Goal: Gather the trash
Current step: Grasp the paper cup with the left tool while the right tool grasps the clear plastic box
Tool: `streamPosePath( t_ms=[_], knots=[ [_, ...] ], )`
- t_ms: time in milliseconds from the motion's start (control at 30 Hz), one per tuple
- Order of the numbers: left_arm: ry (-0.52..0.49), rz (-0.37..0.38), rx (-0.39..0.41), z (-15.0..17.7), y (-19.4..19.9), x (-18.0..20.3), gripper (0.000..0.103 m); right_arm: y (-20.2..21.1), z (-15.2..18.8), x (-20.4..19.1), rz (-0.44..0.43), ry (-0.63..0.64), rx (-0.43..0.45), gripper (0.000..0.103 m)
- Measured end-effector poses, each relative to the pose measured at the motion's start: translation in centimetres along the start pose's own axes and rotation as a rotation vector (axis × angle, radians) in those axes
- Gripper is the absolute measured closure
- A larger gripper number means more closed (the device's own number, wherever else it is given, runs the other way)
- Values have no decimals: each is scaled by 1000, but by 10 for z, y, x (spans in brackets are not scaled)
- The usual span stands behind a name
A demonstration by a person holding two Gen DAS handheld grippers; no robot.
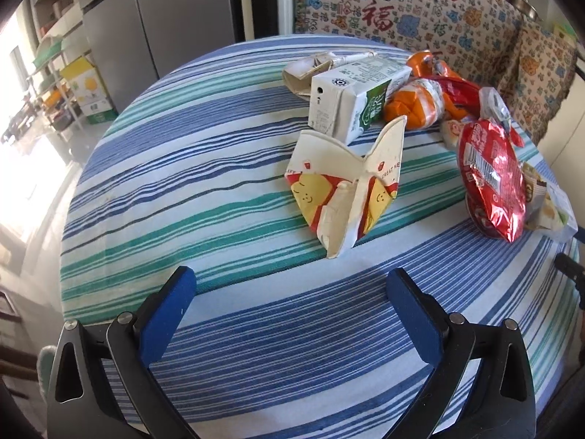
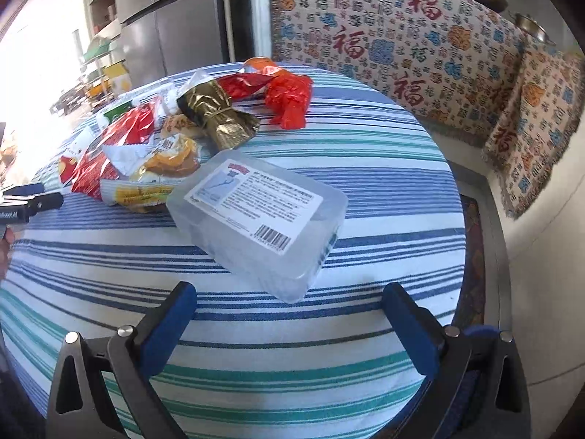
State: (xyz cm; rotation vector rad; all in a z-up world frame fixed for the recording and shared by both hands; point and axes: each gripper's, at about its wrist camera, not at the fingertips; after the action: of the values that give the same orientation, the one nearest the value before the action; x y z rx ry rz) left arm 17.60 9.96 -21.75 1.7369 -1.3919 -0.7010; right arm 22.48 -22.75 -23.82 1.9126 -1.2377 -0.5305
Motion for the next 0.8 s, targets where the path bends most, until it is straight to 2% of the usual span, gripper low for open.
streamPosePath(
  t_ms=[100,133,167,300,400,500,567,633,667,800],
  knots=[
    [-77,75,-35,-12,-2,7,2,-2,-2,7,-39,50,7,0],
    [-98,106,-20,-15,2,10,4,-6,-6,13,-63,80,-4,0],
    [-120,123,-1,-17,6,13,12,-8,-9,15,-73,96,-15,0],
    [-233,165,37,-24,15,35,23,-14,-24,15,-106,212,-51,0],
    [-305,160,49,-26,14,50,33,-15,-36,9,-124,317,-50,0],
    [-318,161,45,-28,11,54,46,-16,-47,4,-150,374,-47,0],
    [-306,178,29,-32,9,57,62,-18,-54,2,-192,393,-66,0],
    [-297,194,11,-31,7,57,79,-17,-57,1,-247,368,-92,6],
    [-292,199,8,-31,8,57,79,-14,-59,3,-257,344,-100,23],
    [-269,211,39,-25,18,52,80,6,-55,9,-196,225,-119,30]
  ],
)
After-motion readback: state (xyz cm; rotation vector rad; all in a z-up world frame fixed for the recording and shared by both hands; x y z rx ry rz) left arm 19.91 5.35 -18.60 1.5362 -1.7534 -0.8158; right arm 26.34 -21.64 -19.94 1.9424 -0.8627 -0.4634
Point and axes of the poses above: each gripper's, at about its wrist camera, not at the fingertips, and y roughly against the way its jaws point, x to its right, z to its underside, and after that the axes turned 7 degrees about y, right-handed
